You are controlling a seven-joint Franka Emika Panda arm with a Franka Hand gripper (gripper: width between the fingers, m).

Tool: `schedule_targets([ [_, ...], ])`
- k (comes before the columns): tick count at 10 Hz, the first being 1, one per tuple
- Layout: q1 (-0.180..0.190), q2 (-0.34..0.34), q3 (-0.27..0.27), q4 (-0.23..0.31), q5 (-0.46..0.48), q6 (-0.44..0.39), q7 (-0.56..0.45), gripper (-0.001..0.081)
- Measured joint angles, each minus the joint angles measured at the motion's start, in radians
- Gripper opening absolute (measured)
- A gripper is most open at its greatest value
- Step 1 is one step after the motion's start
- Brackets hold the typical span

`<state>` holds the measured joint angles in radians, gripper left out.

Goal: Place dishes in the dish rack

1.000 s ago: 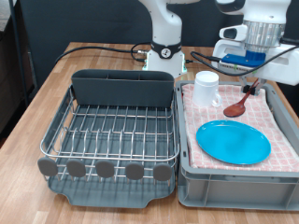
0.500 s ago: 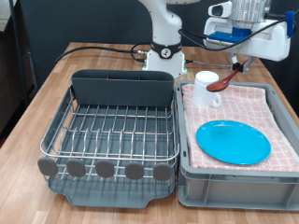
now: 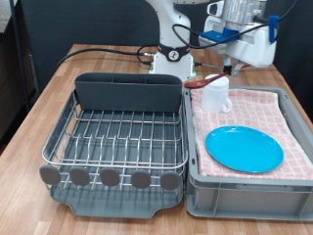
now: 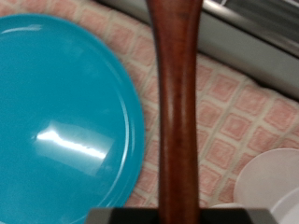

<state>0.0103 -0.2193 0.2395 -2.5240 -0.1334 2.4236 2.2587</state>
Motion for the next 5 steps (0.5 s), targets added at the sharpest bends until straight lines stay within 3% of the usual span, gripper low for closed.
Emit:
schedule_targets([
  [2,-0.018,-0.059,-0.021,-0.031,0.005,-0.078,0.036,0.0086],
  [5,-0.028,-0.15,-0.083,-0.1,0.046,-0.107,0.04,0.0086],
])
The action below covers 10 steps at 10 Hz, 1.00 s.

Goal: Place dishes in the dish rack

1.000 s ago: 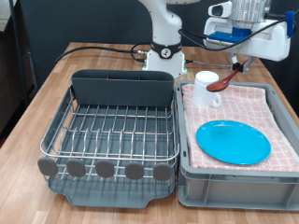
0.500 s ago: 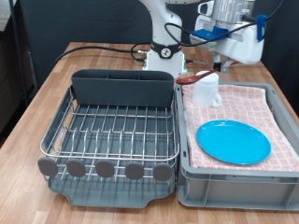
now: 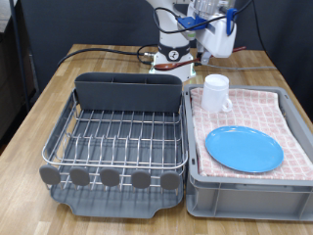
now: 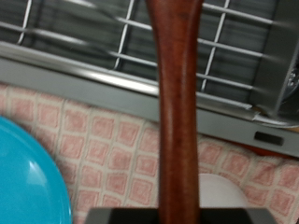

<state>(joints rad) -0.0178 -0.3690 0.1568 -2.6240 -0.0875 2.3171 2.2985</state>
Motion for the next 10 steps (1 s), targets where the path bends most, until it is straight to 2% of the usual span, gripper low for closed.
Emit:
schedule_targets([
  [4,-0.017,-0.136,-0.072,-0.122,0.024,0.004,0.041,0.0086],
  [7,-0.03,-0.245,-0.103,-0.19,0.023,-0.062,0.058,0.0086],
  [10,-0.035,-0.349,-0.151,-0.228,0.015,-0.139,0.031,0.0086],
])
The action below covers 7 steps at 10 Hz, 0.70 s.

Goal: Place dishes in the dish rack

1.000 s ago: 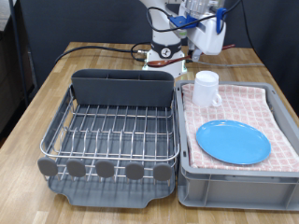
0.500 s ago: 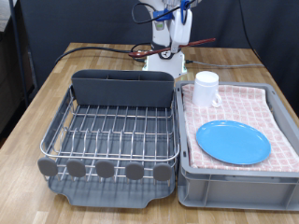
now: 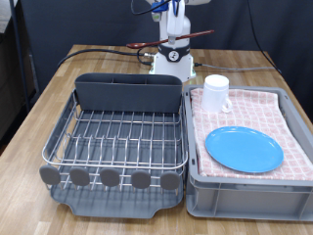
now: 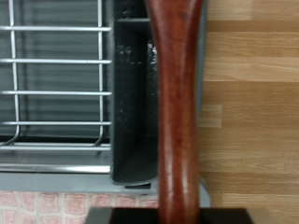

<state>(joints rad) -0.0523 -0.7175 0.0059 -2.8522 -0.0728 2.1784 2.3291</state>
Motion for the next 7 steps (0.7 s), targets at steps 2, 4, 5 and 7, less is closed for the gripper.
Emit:
schedule_targets([
  [2,0.003,-0.056,-0.074,-0.016,0.027,-0.068,-0.076,0.0086],
  [4,0.014,-0.083,-0.191,-0.032,0.064,-0.104,-0.218,0.0086],
  [5,0.021,-0.082,-0.232,-0.042,0.076,-0.09,-0.272,0.0086],
  [7,0.064,-0.063,-0.303,-0.059,0.123,-0.006,-0.367,0.0086],
])
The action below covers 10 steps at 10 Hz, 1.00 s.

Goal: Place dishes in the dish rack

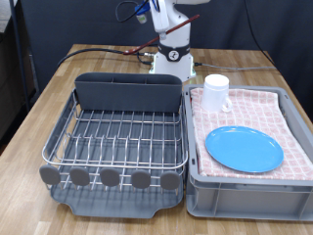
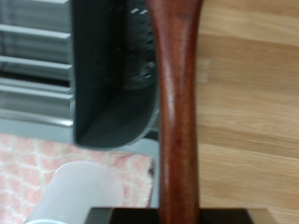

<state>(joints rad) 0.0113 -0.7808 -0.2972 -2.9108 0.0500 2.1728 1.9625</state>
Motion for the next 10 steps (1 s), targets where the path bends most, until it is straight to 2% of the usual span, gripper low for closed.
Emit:
schedule_targets([
  [2,0.059,0.072,-0.049,0.006,0.046,0.052,-0.036,0.0086],
  [4,0.101,0.154,-0.07,0.03,0.072,0.065,-0.039,0.0086],
  [8,0.128,0.268,-0.08,0.062,0.107,0.095,-0.04,0.0086],
  [10,0.144,0.317,-0.116,0.076,0.142,0.093,-0.078,0.0086],
])
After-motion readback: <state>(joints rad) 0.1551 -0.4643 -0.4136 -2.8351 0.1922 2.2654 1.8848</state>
